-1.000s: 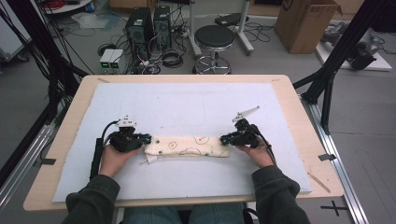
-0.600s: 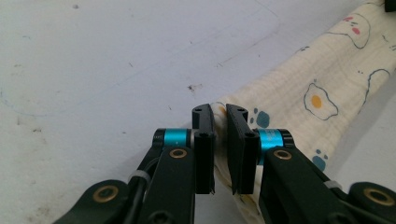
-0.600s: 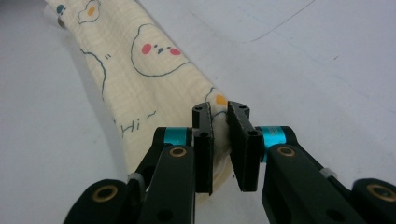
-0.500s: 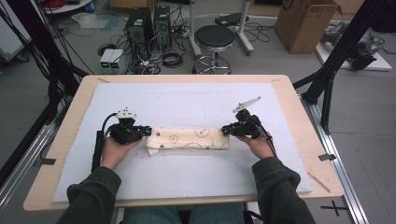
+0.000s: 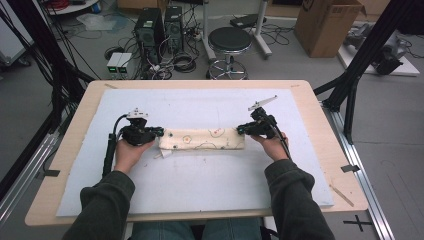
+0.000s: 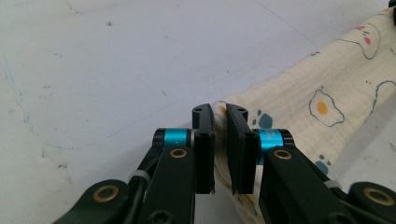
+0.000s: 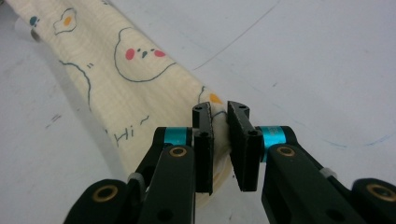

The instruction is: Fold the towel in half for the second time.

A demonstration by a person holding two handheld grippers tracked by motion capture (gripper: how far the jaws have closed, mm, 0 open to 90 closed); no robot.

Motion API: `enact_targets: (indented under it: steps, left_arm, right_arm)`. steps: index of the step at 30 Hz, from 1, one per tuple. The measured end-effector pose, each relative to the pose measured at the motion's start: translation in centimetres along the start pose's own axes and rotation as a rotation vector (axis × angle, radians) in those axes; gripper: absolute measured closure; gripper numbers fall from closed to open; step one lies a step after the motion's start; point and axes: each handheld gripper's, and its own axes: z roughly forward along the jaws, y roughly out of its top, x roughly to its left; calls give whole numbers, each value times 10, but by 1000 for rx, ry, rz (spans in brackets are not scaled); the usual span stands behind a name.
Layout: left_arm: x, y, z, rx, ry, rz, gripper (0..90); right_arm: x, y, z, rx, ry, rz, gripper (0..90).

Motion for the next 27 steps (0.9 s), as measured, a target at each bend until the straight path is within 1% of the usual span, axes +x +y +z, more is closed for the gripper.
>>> enact_targets:
  steps: [1, 3, 4, 6, 7, 8, 9, 10, 11, 12, 14, 16, 18, 19, 20, 21, 23, 24, 25, 27]
  left_arm:
    - [2, -1, 3, -1, -1, -13, 816]
    - [4, -3, 9, 17, 8, -21, 815]
    - [5, -5, 12, 26, 12, -27, 815]
    - [7, -7, 18, 26, 21, -34, 807]
    - [7, -7, 19, 29, 26, -32, 782]
    - [8, -8, 19, 19, 31, -38, 733]
    - [9, -7, 18, 18, 29, -31, 698]
    - [9, -7, 16, 9, 26, -30, 671]
    - [10, -7, 14, 1, 14, -22, 654]
    - [10, -6, 11, -7, 9, -24, 638]
    - [10, -4, 5, -23, 5, -28, 617]
    - [8, -2, 0, -30, -13, -21, 618]
    - [3, -2, -3, -21, -43, 0, 615]
    - [1, -3, -3, -10, -64, 6, 607]
    - [-1, -4, -3, 8, -82, 15, 598]
    - [-4, -5, -3, 17, -83, 32, 597]
    - [-7, -9, -4, 38, -92, 51, 610]
    - [-7, -10, -4, 53, -91, 63, 617]
    - [-8, -12, -4, 64, -89, 75, 625]
    - [-8, -15, -4, 70, -91, 76, 633]
  right_arm:
    - [-2, 0, 2, -3, -1, 14, 807]
    - [-6, -1, 6, -3, -12, 29, 807]
    - [-8, -2, 9, -3, -14, 29, 806]
    - [-10, -2, 15, -2, -30, 38, 802]
    - [-11, -3, 17, 6, -38, 38, 792]
    - [-11, -3, 20, 15, -52, 33, 760]
    - [-12, -4, 21, 16, -67, 27, 709]
    - [-12, -4, 22, 15, -69, 32, 676]
    - [-12, -4, 21, 13, -60, 36, 642]
    - [-11, -4, 19, 6, -58, 27, 620]
    - [-9, -3, 13, -12, -62, 24, 594]
    - [-6, -3, 5, -38, -47, 28, 571]
    - [0, -3, 1, -47, -36, 17, 555]
    - [4, -3, 1, -34, -25, 10, 543]
    - [8, -3, 2, -16, -29, -6, 536]
    - [11, -3, 3, 2, -29, -26, 536]
    - [17, -2, 5, 20, -29, -50, 536]
    - [18, -3, 6, 22, -29, -54, 536]
    - [20, -3, 7, 36, -29, -59, 536]
    - [21, -3, 10, 52, -38, -73, 537]
